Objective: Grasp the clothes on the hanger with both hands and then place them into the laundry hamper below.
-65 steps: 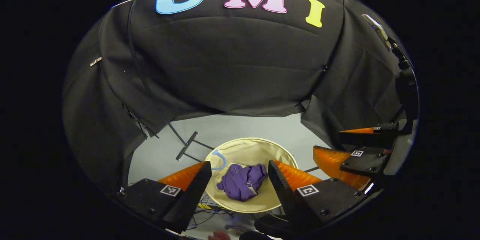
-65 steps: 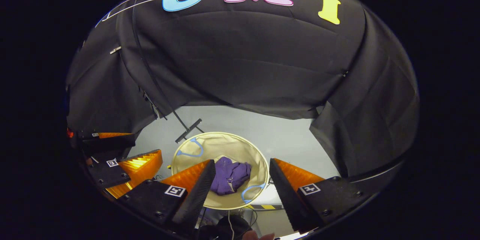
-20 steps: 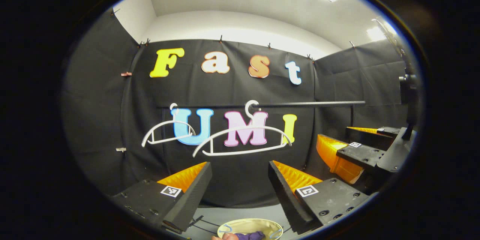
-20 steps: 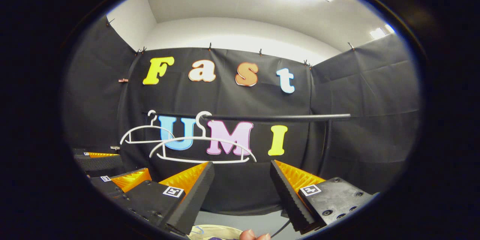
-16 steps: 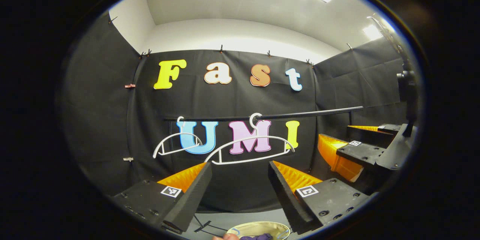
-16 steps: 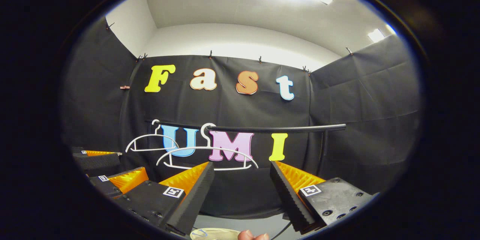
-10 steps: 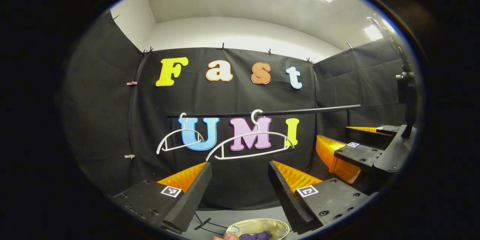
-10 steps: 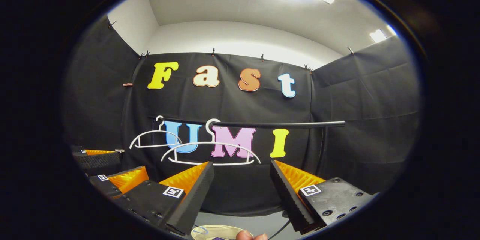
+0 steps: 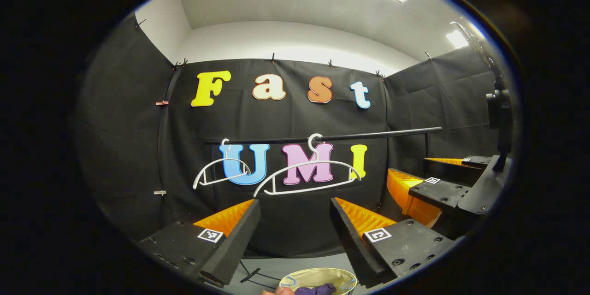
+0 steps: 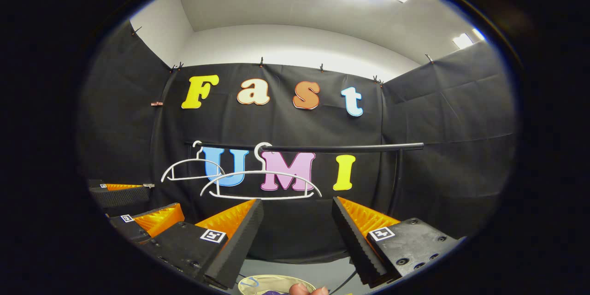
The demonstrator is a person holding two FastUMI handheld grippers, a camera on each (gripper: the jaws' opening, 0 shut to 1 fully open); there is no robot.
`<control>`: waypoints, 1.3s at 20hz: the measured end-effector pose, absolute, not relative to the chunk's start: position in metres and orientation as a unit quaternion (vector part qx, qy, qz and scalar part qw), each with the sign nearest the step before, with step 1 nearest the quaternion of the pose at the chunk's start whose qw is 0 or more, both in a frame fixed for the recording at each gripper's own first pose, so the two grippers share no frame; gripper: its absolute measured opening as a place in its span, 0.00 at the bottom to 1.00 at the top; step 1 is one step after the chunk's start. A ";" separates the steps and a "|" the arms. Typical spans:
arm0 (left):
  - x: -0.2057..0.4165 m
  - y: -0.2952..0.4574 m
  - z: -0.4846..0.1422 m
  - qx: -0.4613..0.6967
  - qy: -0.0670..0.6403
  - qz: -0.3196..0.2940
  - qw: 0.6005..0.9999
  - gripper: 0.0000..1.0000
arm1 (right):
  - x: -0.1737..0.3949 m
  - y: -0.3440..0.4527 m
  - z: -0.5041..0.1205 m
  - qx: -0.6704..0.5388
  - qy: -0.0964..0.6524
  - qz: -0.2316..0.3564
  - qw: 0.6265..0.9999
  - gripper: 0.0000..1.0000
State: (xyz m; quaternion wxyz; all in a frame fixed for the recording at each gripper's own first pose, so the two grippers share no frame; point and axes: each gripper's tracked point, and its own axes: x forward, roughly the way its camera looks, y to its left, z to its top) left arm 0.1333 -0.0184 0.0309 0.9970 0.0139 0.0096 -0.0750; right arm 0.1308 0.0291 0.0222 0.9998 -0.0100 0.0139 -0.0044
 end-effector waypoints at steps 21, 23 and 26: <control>0.141 -0.014 0.023 0.006 0.021 -0.077 0.997 0.95 | 0.129 0.046 0.013 -0.008 0.021 0.003 1.000 0.96; 0.141 -0.015 0.022 0.007 0.020 -0.077 0.997 0.95 | 0.129 0.047 0.012 -0.009 0.020 0.002 1.000 0.96; 0.140 -0.015 0.022 0.007 0.021 -0.077 0.997 0.95 | 0.126 0.047 0.015 -0.006 0.014 0.000 1.000 0.96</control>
